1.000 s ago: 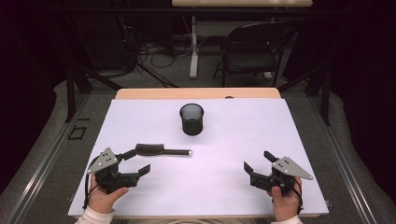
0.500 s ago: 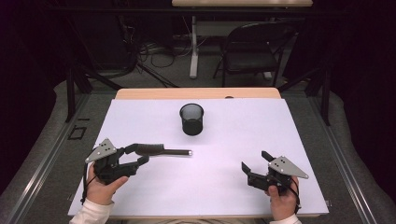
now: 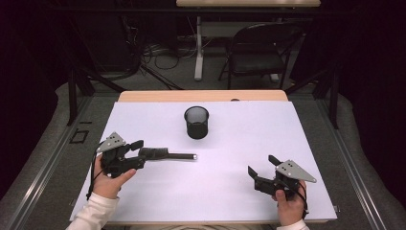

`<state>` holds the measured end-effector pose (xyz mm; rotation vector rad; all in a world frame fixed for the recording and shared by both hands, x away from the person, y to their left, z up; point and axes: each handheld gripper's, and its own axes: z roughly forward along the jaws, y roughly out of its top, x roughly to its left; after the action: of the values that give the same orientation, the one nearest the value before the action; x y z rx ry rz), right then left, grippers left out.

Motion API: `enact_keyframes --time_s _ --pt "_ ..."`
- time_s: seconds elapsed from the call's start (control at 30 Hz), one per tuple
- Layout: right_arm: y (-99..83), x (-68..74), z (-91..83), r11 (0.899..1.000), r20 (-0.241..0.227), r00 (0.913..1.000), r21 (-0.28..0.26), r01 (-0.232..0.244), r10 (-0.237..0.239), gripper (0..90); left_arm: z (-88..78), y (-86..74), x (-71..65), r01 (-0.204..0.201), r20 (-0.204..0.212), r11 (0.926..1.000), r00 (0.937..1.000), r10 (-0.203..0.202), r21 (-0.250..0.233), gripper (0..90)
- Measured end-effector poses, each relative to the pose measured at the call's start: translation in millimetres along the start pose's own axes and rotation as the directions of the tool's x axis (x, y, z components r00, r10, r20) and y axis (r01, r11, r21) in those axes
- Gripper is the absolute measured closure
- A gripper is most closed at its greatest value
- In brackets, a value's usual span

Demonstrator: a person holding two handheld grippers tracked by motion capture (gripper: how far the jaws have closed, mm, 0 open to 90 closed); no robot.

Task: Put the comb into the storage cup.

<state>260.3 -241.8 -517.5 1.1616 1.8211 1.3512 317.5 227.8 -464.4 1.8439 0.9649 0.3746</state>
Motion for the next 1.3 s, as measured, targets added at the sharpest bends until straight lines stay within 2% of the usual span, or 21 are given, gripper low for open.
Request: enact_keyframes --time_s 0.17,0.2,0.33,0.37,0.5,0.57,0.7,1.1,1.2,1.3 --pt "-0.4 -0.1 0.7 1.000 0.001 1.0000 -0.002 -0.006 0.006 15.0 4.4 3.5 0.2 0.002 -0.020 1.0000 0.9998 -0.002 0.009 39.6" --pt "-0.5 -0.5 0.9 1.000 0.000 1.0000 0.001 -0.006 0.006 15.1 6.4 5.1 0.5 0.019 -0.009 0.9998 0.9998 -0.019 0.004 39.6" --pt "-1.0 -0.5 1.6 1.000 -0.002 0.9999 -0.001 -0.013 0.013 15.1 10.3 7.3 -0.3 0.037 -0.007 0.9992 0.9993 -0.037 0.013 40.8" --pt "-1.1 -0.6 1.7 1.000 -0.002 0.9999 0.000 -0.012 0.012 15.1 13.3 8.5 -0.5 0.058 -0.008 0.9979 0.9983 -0.058 0.028 40.8" --pt "-1.5 -0.7 2.2 1.000 -0.002 0.9999 0.003 -0.011 0.011 15.1 20.6 11.1 -1.6 0.072 -0.003 0.9966 0.9974 -0.072 0.039 42.0" --pt "-1.7 -1.0 2.3 1.000 -0.001 0.9999 0.010 -0.010 0.010 15.1 24.5 12.7 -2.3 0.074 0.016 0.9962 0.9971 -0.075 0.046 43.0" --pt "-2.1 -1.3 3.0 1.000 -0.001 0.9999 0.014 -0.010 0.010 15.1 32.7 15.6 -5.2 0.073 0.024 0.9960 0.9969 -0.074 0.051 45.3" --pt "-3.4 -1.2 4.4 1.000 -0.005 1.0000 0.020 -0.002 0.003 15.1 54.0 23.5 -15.6 0.052 0.007 0.9968 0.9986 -0.052 0.060 53.8" --pt "-3.8 -1.0 4.8 1.000 -0.002 1.0000 0.020 0.003 -0.003 15.0 58.7 24.2 -17.5 0.051 -0.007 0.9963 0.9987 -0.050 0.070 57.2" --pt "-4.6 -0.9 5.7 1.000 0.007 1.0000 0.020 0.004 -0.004 15.0 64.1 24.2 -17.6 0.067 -0.012 0.9946 0.9977 -0.067 0.078 60.1"
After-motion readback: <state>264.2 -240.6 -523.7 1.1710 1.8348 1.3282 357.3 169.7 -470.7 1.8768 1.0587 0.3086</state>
